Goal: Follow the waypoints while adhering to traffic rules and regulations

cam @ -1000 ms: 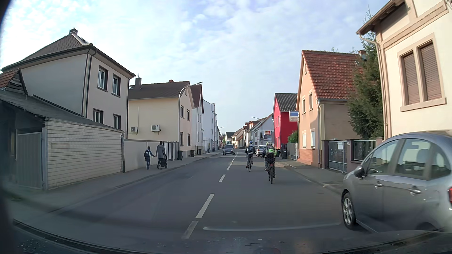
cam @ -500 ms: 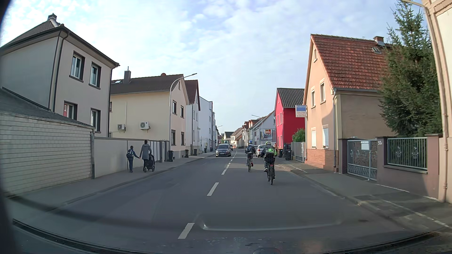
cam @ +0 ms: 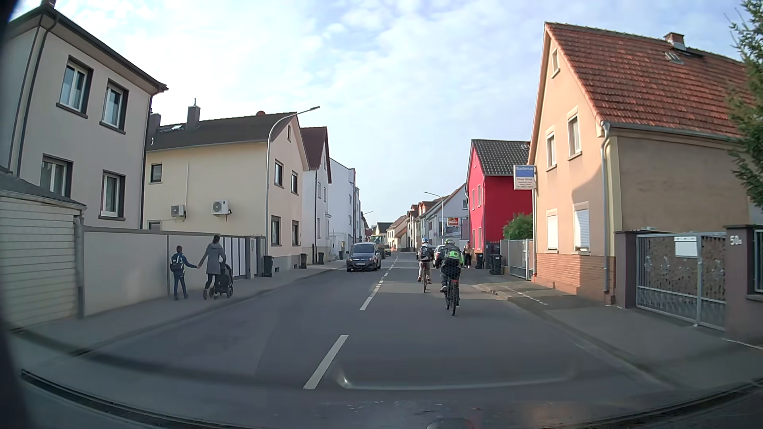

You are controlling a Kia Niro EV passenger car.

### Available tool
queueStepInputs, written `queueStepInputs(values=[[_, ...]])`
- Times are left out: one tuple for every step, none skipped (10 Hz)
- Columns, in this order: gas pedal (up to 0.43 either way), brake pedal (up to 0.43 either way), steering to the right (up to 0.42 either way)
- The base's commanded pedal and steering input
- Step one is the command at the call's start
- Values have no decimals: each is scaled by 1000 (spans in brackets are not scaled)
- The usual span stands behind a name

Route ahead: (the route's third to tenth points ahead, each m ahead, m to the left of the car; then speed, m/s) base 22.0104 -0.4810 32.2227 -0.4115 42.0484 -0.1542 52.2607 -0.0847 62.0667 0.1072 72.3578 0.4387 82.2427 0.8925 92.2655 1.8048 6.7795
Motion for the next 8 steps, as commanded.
queueStepInputs(values=[[20, 0, -4], [0, 0, -6], [0, 0, -6], [0, 0, -6], [0, 0, -6], [0, 0, -6], [0, 0, -6], [0, 0, -6]])
